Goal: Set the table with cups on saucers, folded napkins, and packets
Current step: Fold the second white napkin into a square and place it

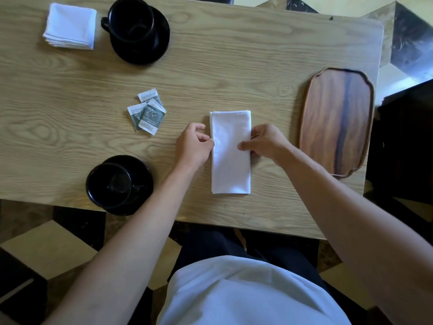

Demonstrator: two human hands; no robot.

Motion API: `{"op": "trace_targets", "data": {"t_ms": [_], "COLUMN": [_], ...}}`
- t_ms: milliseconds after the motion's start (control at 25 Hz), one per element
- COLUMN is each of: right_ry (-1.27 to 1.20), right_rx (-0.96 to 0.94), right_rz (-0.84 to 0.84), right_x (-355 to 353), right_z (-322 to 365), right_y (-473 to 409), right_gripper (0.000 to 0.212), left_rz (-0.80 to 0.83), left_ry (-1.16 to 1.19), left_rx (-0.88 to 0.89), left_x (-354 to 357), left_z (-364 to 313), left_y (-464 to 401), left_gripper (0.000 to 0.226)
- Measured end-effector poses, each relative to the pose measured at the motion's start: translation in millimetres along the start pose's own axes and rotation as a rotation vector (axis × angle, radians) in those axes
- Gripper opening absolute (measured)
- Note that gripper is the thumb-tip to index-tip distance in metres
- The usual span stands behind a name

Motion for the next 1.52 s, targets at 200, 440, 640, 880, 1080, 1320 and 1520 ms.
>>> {"op": "trace_targets", "data": {"t_ms": [200,440,640,880,1080,1320,1520], "right_ry": [-0.204,-0.368,-0.547,-0.542,-0.427,-0.535,-0.722], "right_rx": [-0.106,-0.275,-0.318,-0.209,-0.119,-0.077,-0.232], "right_rz": [0.136,0.273,0.375,0.369,0.418,0.422,0.470], "right_x": [18.1,16.9,5.6,4.2,4.1,-1.1,1.8], "right_z": [-8.3,10.4,22.2,3.6,-11.1,-13.4,-6.7], "right_y": [26.9,54.1,65.5,54.4,53.7,48.1,52.6], "right_gripper": [0.027,0.030,0.038,0.031,0.036,0.043,0.040], "left_rz": [0.074,0.253,0.683,0.525,0.520,0.568,0.445], "left_ry": [-0.067,0.357,0.841,0.752,0.524,0.610,0.888], "left_rx": [-0.006,-0.016,-0.192,-0.222,-0.153,-0.171,-0.223], "left_x": [5.6,17.7,32.2,33.5,28.4,31.1,35.1], "left_z": [4.7,-2.4,-15.0,-7.4,-0.9,1.5,1.2], "left_y": [-1.2,10.0,26.8,25.3,26.6,27.4,20.6], "left_gripper": [0.044,0.065,0.053,0.043,0.022,0.036,0.038]}}
Point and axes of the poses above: each hand's wrist, its own y-axis away from the middle knuckle, its own x-axis out of the palm, z = x × y, the point moved 7 cm from there along -y, towards the middle knuckle, and after that the axes turned 9 degrees about x, right-handed, at the moved point
